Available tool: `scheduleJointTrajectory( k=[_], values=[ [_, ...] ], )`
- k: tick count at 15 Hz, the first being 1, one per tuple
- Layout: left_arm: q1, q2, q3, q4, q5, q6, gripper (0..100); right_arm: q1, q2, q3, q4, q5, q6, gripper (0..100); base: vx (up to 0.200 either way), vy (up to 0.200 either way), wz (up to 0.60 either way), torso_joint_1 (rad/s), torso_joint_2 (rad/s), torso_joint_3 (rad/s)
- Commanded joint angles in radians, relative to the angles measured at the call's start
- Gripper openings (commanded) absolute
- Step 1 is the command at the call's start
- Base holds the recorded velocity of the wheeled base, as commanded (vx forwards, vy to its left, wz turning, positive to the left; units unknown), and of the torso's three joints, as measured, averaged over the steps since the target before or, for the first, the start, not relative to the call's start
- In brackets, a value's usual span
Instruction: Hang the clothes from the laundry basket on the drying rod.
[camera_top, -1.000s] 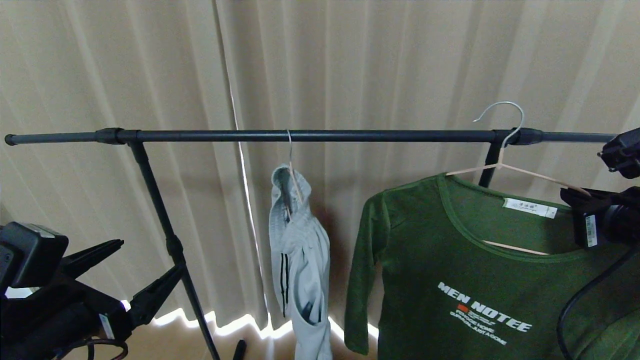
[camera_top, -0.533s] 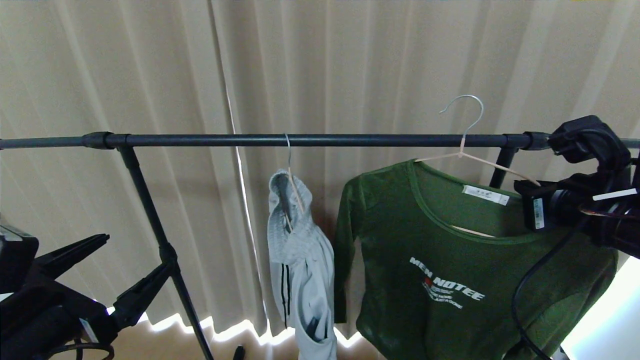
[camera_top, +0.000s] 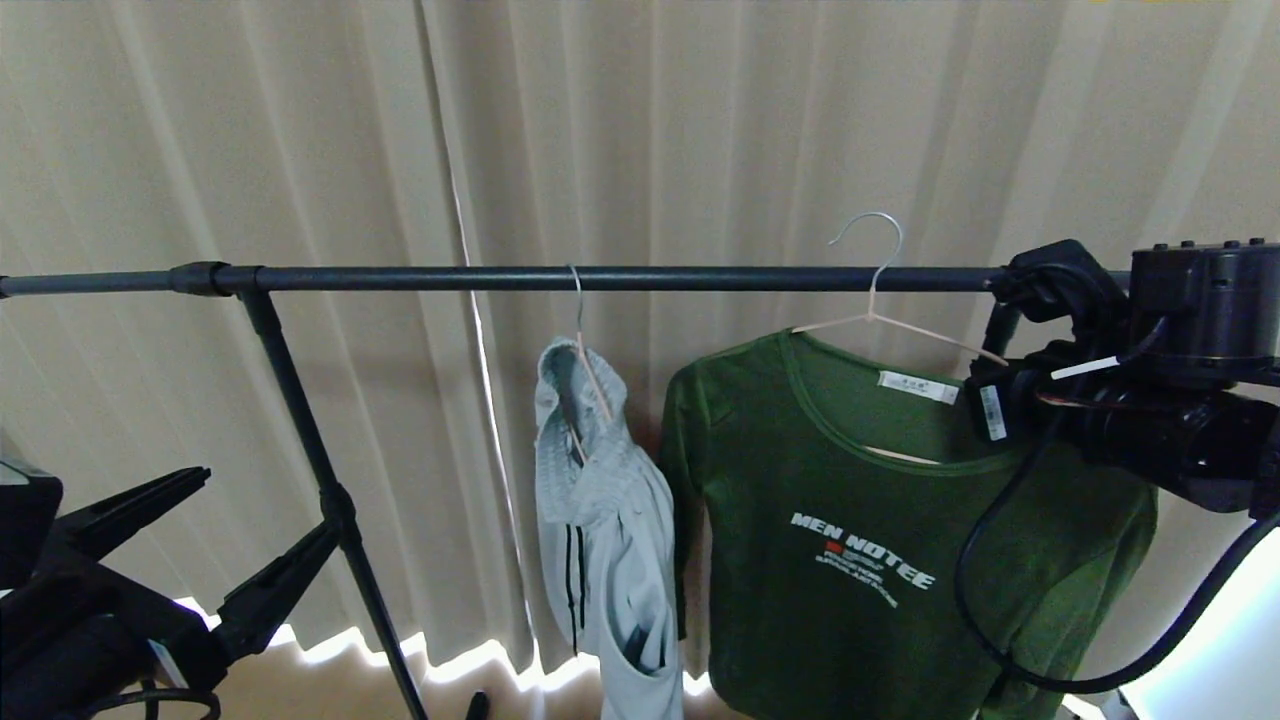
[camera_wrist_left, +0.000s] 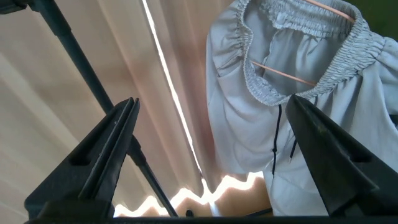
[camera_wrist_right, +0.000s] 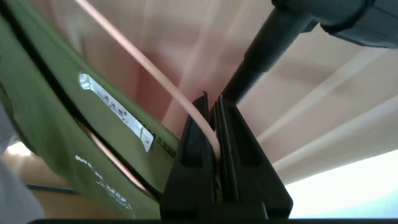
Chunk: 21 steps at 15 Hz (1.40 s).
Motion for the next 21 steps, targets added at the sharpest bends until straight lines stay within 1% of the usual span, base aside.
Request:
scheduleJointTrajectory(
  k=[1,6,11,13,14,17,18,19,20,21],
  values=[
    [-0.001,0.001,0.000,-0.001,0.000,0.000,100,0.001,0.042,-0.002,0.000,-0.008,-0.001,0,0.000,0.000,0.00,0.000,0.00,0.000],
    [-0.001,-0.002,0.003,-0.001,0.002,0.014,100,0.028,0.059,0.004,0.000,-0.013,-0.001,0,0.000,0.000,0.00,0.000,0.00,0.000],
    [-0.001,-0.004,0.003,-0.001,0.002,0.016,100,0.093,0.057,0.016,0.000,-0.011,0.001,0,0.000,0.000,0.00,0.000,0.00,0.000],
    [-0.001,-0.004,0.005,-0.001,0.002,0.016,100,0.103,0.057,0.018,0.002,-0.005,0.001,0,0.000,0.000,0.00,0.000,0.00,0.000],
    [-0.001,-0.005,0.003,-0.001,0.002,0.016,100,0.103,0.053,0.022,0.002,-0.002,0.001,100,0.000,0.000,0.00,0.000,0.00,0.000],
    [-0.001,-0.004,0.003,-0.001,0.002,0.016,100,0.122,0.037,0.035,-0.003,0.005,0.009,100,0.000,0.000,0.00,0.000,0.00,0.000],
    [-0.001,-0.005,0.003,-0.001,0.002,0.016,100,0.129,0.028,0.053,-0.020,0.019,0.021,100,0.000,0.000,0.00,0.000,0.00,0.000],
    [-0.001,-0.005,0.005,-0.001,0.002,0.016,100,0.129,0.025,0.068,-0.041,0.058,0.032,100,0.000,0.000,0.00,0.000,0.00,0.000],
    [-0.001,-0.010,0.005,-0.001,0.002,0.016,100,0.129,0.024,0.101,-0.090,0.151,0.047,100,0.000,0.000,0.00,0.000,0.00,0.000],
    [-0.001,-0.014,0.005,0.000,0.002,0.016,100,0.129,0.021,0.124,-0.136,0.225,0.050,100,0.000,0.000,0.00,0.000,0.00,0.000]
  ],
)
